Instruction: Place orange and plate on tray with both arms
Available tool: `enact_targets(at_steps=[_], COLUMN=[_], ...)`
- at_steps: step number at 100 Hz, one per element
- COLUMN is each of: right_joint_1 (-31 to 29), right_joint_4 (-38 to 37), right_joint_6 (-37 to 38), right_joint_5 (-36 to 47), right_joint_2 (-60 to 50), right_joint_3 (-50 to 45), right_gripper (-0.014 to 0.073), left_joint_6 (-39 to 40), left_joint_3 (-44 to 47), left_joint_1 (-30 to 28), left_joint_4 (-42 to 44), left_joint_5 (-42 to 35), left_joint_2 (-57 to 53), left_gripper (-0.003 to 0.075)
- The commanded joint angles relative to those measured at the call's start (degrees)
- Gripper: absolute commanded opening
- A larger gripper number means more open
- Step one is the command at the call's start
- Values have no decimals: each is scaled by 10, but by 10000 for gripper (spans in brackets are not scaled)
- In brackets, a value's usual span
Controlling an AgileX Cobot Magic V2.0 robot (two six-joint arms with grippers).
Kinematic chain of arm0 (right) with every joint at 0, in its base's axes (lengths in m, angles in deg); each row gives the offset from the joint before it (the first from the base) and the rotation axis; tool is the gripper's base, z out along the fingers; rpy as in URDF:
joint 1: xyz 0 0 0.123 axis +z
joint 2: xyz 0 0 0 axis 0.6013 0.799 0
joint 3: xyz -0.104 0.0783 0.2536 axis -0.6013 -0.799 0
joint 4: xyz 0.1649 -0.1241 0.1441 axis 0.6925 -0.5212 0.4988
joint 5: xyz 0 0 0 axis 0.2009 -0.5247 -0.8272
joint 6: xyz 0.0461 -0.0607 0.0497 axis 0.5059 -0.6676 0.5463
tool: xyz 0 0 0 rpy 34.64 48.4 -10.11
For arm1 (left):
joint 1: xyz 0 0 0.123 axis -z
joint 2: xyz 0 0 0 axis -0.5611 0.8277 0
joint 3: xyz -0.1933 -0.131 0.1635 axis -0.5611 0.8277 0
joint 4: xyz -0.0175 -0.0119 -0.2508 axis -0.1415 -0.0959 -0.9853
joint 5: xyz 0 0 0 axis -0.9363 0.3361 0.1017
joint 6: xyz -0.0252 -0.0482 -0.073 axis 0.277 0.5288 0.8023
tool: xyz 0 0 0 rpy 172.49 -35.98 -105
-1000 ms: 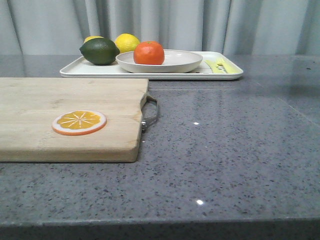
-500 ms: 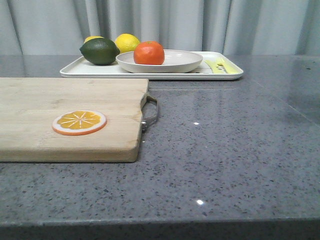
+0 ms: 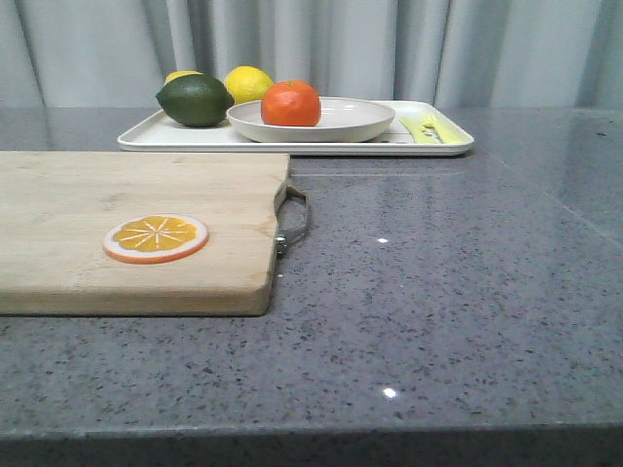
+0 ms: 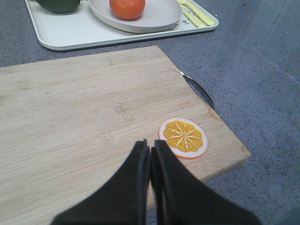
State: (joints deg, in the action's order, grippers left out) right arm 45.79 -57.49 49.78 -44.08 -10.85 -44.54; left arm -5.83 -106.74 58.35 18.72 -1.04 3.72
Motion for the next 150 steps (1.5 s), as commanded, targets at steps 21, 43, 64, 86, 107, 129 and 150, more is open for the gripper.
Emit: enact_targets(at_steps=[21,43,64,86,107,129,150], right_joint_1=[-1,-1,-1,-1,-1,-1,-1], right_joint_4=[1,1,0,0,0,0,0], right_joint_6=[-7,-7,-7,-7,-7,-7,-7], right_joint_5=[86,100,86,64,62,62,62], right_joint_2=[-132,-221,-266,-268,-268,-268,-268], right_joint_3=[-102,-144,-147,-147,-147,-147,-147], right_gripper=[-67,-67,-67,-67,-67,-67,-67], left_joint_6=[-8,-21,-21,-21,-21,-21,-21], left_joint_3=[-15,-15,-15,-5,-5,-5,-5], left_joint_1=[-1,-1,-1,-1,-1,-1,-1], left_joint_4=[-8,-8,-8,-9,-9,-9,-9], left_joint_5=[-35,1,42,49,49,49,49], left_joint_2=[-46,-115,-179,-211,-211,-211,-211], left_gripper=[-19,-19,-19,-19,-19,-19,-19])
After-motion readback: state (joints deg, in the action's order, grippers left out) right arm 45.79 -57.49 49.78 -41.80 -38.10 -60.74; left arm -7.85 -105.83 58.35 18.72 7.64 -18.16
